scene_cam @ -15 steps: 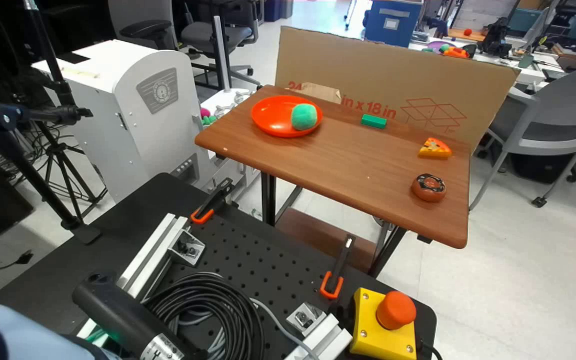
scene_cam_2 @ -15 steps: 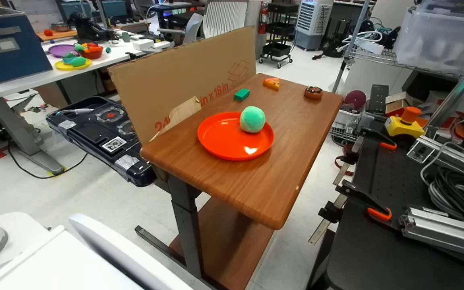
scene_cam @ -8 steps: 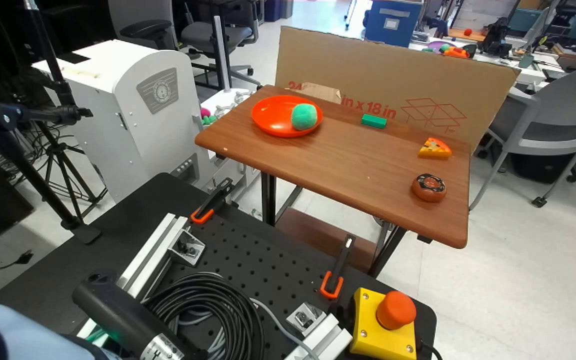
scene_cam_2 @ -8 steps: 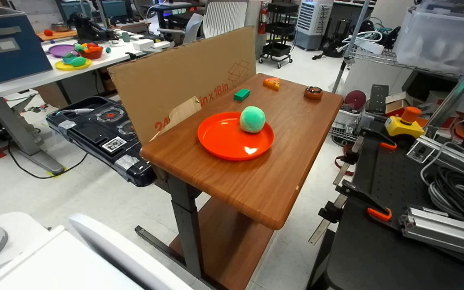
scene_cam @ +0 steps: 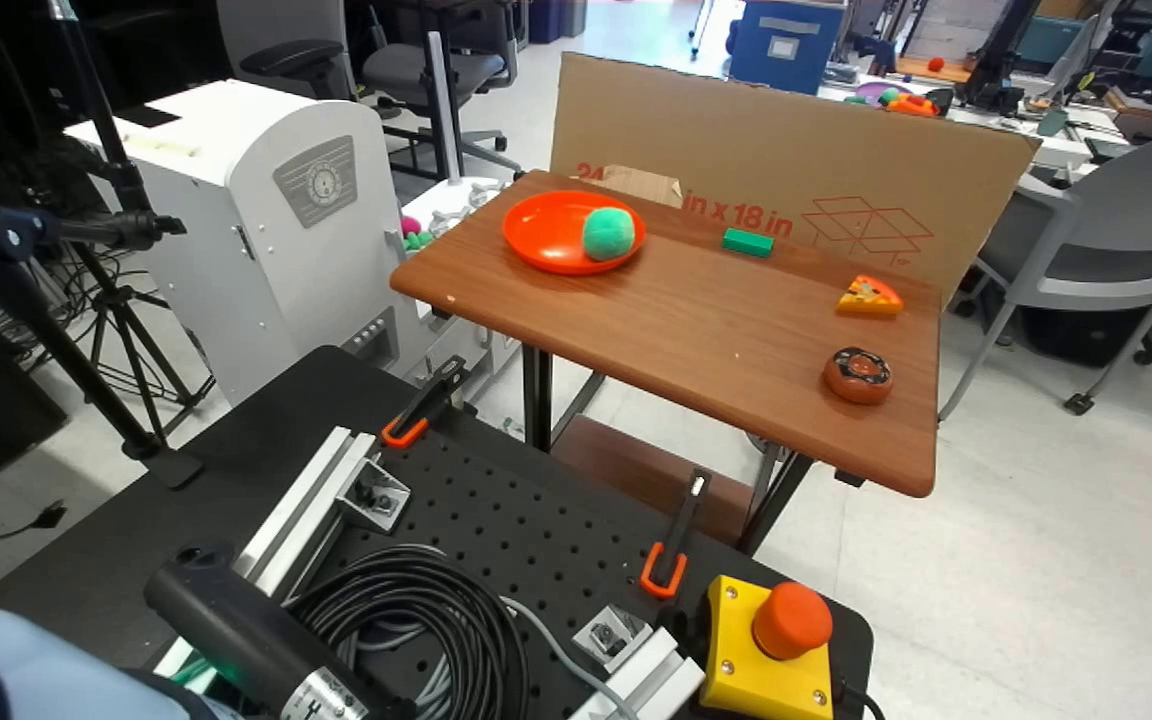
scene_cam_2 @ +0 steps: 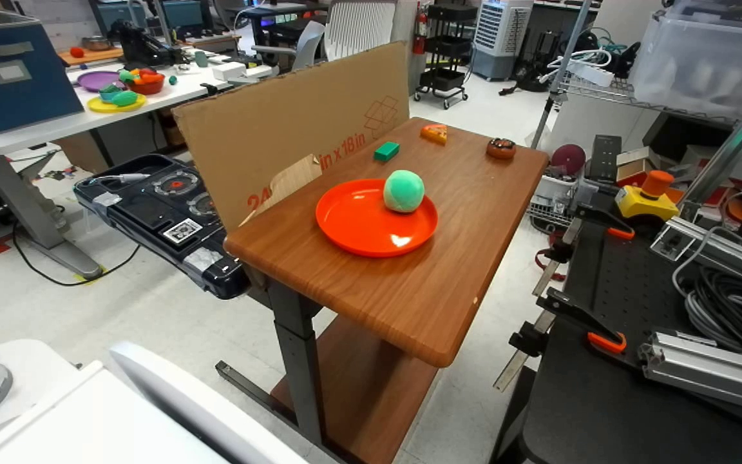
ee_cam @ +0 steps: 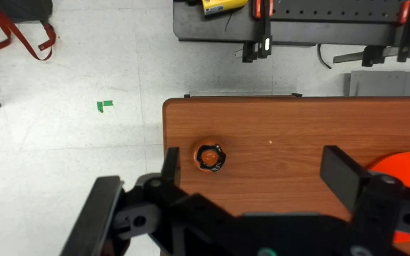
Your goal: Move the donut to the left
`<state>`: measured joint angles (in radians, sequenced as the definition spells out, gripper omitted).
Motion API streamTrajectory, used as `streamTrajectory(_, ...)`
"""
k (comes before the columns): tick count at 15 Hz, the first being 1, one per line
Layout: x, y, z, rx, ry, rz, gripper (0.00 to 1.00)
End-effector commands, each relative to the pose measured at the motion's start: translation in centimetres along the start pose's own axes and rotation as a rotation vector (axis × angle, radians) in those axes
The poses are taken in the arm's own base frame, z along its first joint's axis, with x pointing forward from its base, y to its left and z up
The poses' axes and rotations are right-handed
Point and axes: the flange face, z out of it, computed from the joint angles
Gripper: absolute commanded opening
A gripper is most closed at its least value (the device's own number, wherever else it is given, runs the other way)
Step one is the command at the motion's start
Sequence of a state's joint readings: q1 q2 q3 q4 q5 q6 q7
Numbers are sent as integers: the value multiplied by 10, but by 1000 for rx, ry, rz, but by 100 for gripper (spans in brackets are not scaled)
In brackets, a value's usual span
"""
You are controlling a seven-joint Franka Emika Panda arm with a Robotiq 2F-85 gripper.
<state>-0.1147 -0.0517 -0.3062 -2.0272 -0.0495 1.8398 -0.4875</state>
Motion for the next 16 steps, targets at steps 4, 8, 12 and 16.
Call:
streamTrajectory(4,72,13,96,-74,5,43,100)
streamTrajectory(8,102,3,158,-121,-5,59,100)
streamTrajectory(12,121,0,204,-168,-7,69,100)
streamTrajectory(16,125,0,234,-192,-52,69,100)
